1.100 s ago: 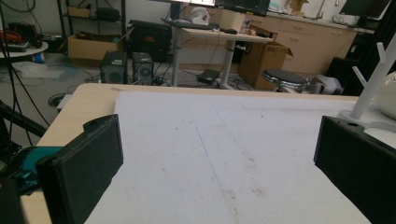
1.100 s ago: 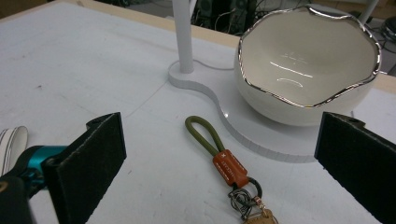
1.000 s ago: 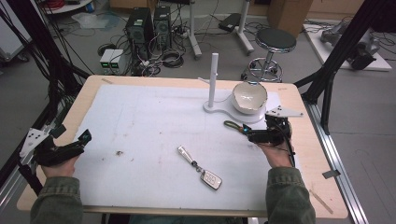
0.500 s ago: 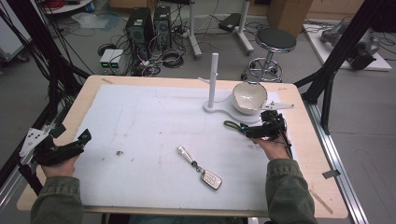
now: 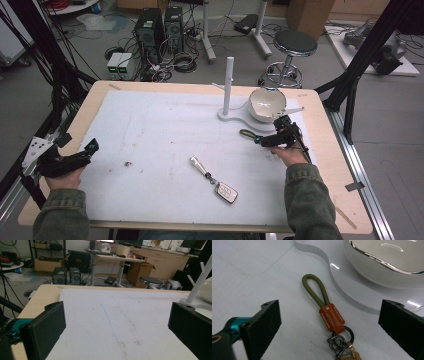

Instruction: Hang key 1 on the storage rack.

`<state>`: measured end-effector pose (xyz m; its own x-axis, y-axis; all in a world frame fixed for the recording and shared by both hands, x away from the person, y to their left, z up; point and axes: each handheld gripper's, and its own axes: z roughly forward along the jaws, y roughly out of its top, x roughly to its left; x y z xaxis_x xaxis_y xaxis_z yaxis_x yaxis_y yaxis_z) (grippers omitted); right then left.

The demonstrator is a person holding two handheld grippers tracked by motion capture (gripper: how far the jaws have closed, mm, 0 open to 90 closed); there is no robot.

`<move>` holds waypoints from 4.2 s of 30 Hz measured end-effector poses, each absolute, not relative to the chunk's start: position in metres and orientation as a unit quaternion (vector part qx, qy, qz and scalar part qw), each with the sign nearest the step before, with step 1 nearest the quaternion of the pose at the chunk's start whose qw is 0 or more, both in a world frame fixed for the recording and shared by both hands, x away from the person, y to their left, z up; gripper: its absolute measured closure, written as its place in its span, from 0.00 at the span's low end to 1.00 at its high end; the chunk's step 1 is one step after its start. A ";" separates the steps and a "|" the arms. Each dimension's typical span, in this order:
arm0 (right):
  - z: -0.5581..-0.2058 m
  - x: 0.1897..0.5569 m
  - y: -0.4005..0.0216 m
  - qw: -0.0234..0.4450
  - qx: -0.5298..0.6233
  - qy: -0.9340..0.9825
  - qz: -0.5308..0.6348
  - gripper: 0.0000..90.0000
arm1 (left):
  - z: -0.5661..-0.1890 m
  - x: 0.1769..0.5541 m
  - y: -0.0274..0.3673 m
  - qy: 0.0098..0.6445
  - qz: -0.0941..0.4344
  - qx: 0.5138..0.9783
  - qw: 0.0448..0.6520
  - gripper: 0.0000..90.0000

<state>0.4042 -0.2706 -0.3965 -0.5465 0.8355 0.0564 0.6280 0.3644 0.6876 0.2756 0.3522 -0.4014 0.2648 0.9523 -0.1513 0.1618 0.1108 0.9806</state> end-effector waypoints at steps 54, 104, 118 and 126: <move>-0.421 0.430 -0.276 0.086 0.434 0.850 0.286 0.84 | -0.402 0.277 0.352 0.495 0.347 0.569 0.558 0.02; -0.343 0.407 -0.278 0.078 0.410 0.829 0.373 0.88 | -0.402 0.277 0.352 0.495 0.346 0.569 0.558 0.02; -0.316 0.409 -0.273 0.073 0.397 0.821 0.404 0.87 | -0.402 0.277 0.352 0.495 0.345 0.569 0.558 0.02; -0.300 0.411 -0.271 0.080 0.390 0.817 0.418 0.87 | -0.402 0.277 0.353 0.497 0.345 0.568 0.558 0.02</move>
